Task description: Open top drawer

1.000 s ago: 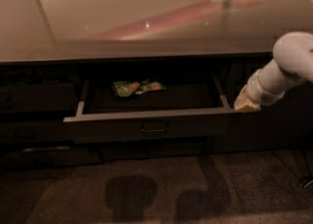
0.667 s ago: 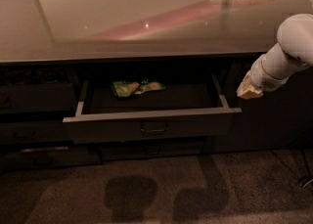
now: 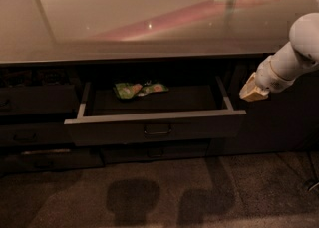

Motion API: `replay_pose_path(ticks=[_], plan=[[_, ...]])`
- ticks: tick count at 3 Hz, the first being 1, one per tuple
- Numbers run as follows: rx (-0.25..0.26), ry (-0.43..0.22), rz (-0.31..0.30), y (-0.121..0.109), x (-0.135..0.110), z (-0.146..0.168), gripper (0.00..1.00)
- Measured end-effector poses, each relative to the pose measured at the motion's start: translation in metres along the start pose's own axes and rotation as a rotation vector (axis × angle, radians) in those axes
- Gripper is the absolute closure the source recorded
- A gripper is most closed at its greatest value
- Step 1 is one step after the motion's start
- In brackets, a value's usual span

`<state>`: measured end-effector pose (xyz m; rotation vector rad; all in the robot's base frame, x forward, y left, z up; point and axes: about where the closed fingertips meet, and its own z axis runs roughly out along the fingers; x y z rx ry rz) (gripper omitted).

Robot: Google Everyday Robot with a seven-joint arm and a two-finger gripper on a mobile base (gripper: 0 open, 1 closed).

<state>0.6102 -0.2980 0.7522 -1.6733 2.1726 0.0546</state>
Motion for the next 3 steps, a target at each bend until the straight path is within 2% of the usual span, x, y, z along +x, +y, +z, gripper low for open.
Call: replay_pose_path(ticks=[1,2,3], plan=[[-0.177,-0.187,-0.038,0.012,0.0078,0.034,1.0],[-0.244,-0.277,-0.037,0.0163,0.0029,0.0422,1.0],[-0.244,-0.277,-0.037,0.0163,0.0029,0.0422,1.0]])
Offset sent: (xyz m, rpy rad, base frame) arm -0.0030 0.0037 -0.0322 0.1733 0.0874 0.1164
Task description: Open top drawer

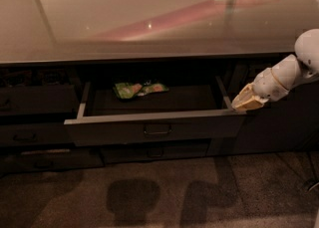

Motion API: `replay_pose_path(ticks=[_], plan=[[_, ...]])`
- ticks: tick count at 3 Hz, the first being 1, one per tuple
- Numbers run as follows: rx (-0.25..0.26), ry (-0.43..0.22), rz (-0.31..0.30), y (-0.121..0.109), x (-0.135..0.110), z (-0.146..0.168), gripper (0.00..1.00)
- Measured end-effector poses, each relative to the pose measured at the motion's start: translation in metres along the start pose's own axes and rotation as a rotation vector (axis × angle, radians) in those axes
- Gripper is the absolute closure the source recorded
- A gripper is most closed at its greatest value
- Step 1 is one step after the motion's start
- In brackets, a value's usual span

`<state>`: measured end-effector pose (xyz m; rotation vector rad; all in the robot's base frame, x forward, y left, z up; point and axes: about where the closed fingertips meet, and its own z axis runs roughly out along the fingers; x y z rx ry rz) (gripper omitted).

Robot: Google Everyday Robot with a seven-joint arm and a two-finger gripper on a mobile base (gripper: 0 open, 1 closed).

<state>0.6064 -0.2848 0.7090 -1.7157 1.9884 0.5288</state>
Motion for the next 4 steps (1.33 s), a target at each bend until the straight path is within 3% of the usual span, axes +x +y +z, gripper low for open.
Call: replay_pose_path(ticks=[2,3,4], plan=[[-0.004,0.036,0.095,-0.055,0.01,0.012,1.0],[0.05,0.032,0.089,-0.072,0.008,-0.002,1.0],[0.05,0.032,0.089,-0.072,0.008,-0.002,1.0]])
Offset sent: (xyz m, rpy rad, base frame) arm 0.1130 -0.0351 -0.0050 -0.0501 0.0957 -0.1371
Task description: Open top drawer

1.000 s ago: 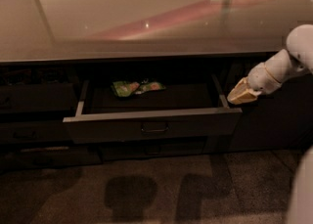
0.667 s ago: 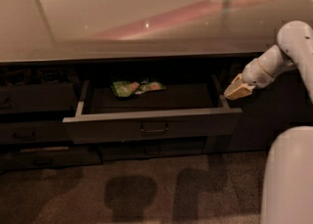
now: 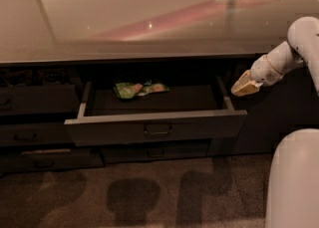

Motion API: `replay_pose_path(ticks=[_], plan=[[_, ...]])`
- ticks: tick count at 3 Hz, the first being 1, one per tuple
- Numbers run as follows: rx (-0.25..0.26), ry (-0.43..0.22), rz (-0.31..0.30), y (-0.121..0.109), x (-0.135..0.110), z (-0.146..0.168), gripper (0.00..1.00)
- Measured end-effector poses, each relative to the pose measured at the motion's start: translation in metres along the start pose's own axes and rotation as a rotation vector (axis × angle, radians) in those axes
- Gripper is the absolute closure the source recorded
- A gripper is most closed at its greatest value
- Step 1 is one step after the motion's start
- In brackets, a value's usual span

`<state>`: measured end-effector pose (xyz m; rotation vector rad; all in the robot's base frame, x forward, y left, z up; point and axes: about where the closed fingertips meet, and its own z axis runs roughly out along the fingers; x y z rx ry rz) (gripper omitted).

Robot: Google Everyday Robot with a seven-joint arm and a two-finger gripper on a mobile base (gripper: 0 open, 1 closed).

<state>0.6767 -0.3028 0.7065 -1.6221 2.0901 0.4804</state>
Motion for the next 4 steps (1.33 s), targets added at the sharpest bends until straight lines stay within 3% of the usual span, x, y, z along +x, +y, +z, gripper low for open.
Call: replay_pose_path(ticks=[2,4], plan=[[-0.058,0.084,-0.053,-0.017,-0.043,0.061,1.0],[-0.055,0.078,-0.05,-0.008,-0.031,0.065,1.0]])
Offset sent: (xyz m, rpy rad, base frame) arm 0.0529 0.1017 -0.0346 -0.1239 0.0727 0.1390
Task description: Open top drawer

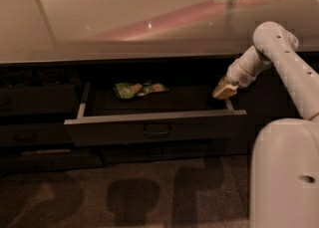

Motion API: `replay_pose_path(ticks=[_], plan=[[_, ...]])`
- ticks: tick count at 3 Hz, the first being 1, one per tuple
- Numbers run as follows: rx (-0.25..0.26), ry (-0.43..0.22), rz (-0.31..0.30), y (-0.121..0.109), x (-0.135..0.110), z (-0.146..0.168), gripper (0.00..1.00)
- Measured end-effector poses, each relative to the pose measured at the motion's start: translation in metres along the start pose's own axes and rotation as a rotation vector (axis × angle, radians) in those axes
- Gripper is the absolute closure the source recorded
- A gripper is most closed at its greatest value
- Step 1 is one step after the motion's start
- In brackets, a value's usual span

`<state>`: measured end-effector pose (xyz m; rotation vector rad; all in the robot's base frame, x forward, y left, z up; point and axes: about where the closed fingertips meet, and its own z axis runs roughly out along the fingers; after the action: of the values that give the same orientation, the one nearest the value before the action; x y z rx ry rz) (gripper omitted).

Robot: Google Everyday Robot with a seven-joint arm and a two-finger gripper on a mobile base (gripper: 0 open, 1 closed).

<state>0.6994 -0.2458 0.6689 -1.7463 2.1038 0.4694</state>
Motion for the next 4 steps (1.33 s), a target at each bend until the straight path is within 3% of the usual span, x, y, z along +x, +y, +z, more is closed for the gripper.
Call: replay_pose_path(ticks=[1,2,4], plan=[[0.097,-0.01,-0.004,0.018,0.024,-0.021,1.0],[0.137,-0.023,-0.004,0.046,0.038,-0.032,1.0],[0.126,-0.021,0.021,0.035,0.036,-0.03,1.0]])
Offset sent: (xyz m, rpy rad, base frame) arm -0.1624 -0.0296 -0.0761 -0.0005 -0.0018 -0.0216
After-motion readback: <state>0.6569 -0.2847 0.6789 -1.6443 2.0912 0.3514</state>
